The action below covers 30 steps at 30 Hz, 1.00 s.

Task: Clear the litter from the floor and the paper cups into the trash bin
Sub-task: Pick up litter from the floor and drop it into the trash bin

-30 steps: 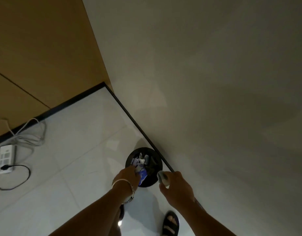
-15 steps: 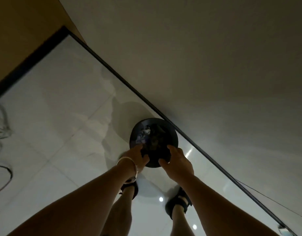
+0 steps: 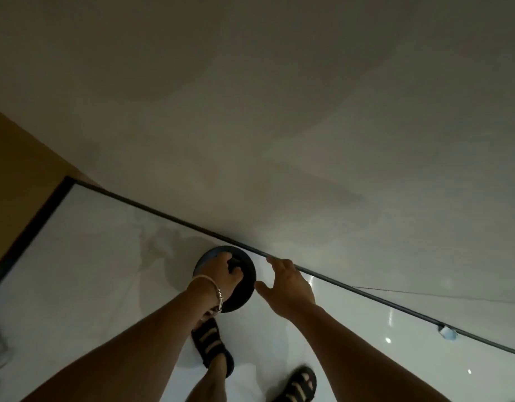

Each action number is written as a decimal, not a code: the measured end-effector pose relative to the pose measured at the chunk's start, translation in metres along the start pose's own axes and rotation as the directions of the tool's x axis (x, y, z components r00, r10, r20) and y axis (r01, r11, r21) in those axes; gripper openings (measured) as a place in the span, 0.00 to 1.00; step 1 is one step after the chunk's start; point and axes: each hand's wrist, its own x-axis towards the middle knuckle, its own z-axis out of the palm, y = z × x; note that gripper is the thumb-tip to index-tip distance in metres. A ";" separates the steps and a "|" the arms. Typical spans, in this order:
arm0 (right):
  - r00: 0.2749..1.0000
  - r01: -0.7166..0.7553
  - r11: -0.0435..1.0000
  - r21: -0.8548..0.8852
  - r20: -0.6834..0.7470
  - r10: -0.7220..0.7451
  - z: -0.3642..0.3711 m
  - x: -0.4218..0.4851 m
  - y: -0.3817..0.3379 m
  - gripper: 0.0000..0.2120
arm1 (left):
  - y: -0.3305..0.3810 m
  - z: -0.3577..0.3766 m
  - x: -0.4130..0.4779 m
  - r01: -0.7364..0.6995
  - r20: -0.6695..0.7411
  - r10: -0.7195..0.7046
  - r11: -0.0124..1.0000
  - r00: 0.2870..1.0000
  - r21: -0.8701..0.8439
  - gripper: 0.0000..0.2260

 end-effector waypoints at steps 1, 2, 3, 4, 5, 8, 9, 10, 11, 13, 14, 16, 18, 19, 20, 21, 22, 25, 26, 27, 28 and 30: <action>1.000 0.001 1.000 0.010 -0.025 -0.001 -0.011 -0.011 0.003 0.33 | 0.014 -0.001 -0.009 -0.018 -0.002 0.018 1.000 1.000 0.011 0.25; 0.999 0.002 1.000 0.015 -0.051 -0.001 -0.022 -0.024 0.008 0.33 | 0.027 -0.001 -0.019 -0.038 -0.004 0.038 0.999 0.999 0.028 0.25; 0.997 0.002 1.000 0.015 -0.076 0.000 -0.032 -0.037 0.015 0.33 | 0.041 0.002 -0.030 -0.062 -0.006 0.062 0.997 0.998 0.050 0.24; 0.995 -0.002 1.000 0.012 -0.101 0.003 -0.043 -0.050 0.022 0.33 | 0.054 0.007 -0.042 -0.090 -0.008 0.091 0.993 0.996 0.074 0.24; 0.992 -0.009 1.000 0.013 -0.124 0.010 -0.053 -0.065 0.032 0.33 | 0.067 0.014 -0.054 -0.119 -0.005 0.120 0.988 0.993 0.097 0.24; 0.982 -0.035 0.999 0.022 -0.184 0.038 -0.080 -0.115 0.070 0.34 | 0.106 0.044 -0.092 -0.202 0.008 0.205 0.960 0.979 0.192 0.24; 0.978 -0.048 0.999 0.023 -0.203 0.052 -0.089 -0.134 0.086 0.34 | 0.120 0.058 -0.106 -0.231 0.016 0.233 0.947 0.972 0.224 0.24; 0.972 -0.068 0.997 0.028 -0.224 0.072 -0.096 -0.154 0.104 0.34 | 0.135 0.073 -0.120 -0.257 0.031 0.258 0.934 0.966 0.248 0.25; 0.965 -0.092 0.995 0.037 -0.243 0.098 -0.103 -0.176 0.122 0.34 | 0.150 0.089 -0.135 -0.281 0.050 0.278 0.921 0.959 0.270 0.26; 0.950 -0.143 0.988 0.055 -0.272 0.153 -0.117 -0.220 0.159 0.35 | 0.181 0.124 -0.164 -0.336 0.089 0.326 0.886 0.941 0.320 0.28; 0.941 -0.172 0.983 0.071 -0.282 0.185 -0.124 -0.242 0.177 0.35 | 0.197 0.141 -0.178 -0.367 0.115 0.349 0.866 0.930 0.341 0.28; 0.916 -0.238 0.965 0.113 -0.304 0.262 -0.135 -0.287 0.213 0.35 | 0.228 0.176 -0.207 -0.433 0.178 0.395 0.818 0.901 0.378 0.29; 0.881 -0.301 0.940 0.160 -0.332 0.338 -0.146 -0.330 0.246 0.35 | 0.260 0.208 -0.235 -0.501 0.235 0.443 0.757 0.865 0.419 0.29; 0.860 -0.328 0.927 0.184 -0.348 0.373 -0.151 -0.350 0.262 0.36 | 0.275 0.222 -0.247 -0.533 0.258 0.466 0.723 0.846 0.440 0.29; 0.837 -0.352 0.912 0.211 -0.365 0.408 -0.154 -0.368 0.276 0.36 | 0.288 0.234 -0.258 -0.561 0.278 0.489 0.686 0.827 0.464 0.29; 0.813 -0.375 0.895 0.242 -0.379 0.443 -0.156 -0.384 0.290 0.36 | 0.301 0.246 -0.268 -0.586 0.297 0.508 0.645 0.808 0.490 0.29; 0.787 -0.395 0.876 0.275 -0.390 0.477 -0.157 -0.400 0.302 0.36 | 0.314 0.256 -0.276 -0.608 0.317 0.526 0.602 0.790 0.517 0.29; 0.714 -0.447 0.811 0.378 -0.395 0.578 -0.157 -0.436 0.332 0.36 | 0.348 0.281 -0.293 -0.661 0.376 0.565 0.469 0.734 0.586 0.29; 0.690 -0.463 0.786 0.409 -0.390 0.609 -0.155 -0.446 0.340 0.36 | 0.359 0.288 -0.296 -0.674 0.394 0.575 0.429 0.717 0.601 0.29; 0.667 -0.478 0.763 0.435 -0.385 0.637 -0.154 -0.456 0.347 0.36 | 0.370 0.295 -0.299 -0.686 0.411 0.583 0.393 0.701 0.612 0.29; 0.646 -0.493 0.740 0.458 -0.377 0.664 -0.152 -0.466 0.354 0.36 | 0.380 0.302 -0.302 -0.699 0.431 0.588 0.361 0.685 0.618 0.29; 0.603 -0.526 0.689 0.499 -0.352 0.716 -0.146 -0.485 0.366 0.36 | 0.400 0.318 -0.307 -0.726 0.471 0.596 0.305 0.650 0.616 0.29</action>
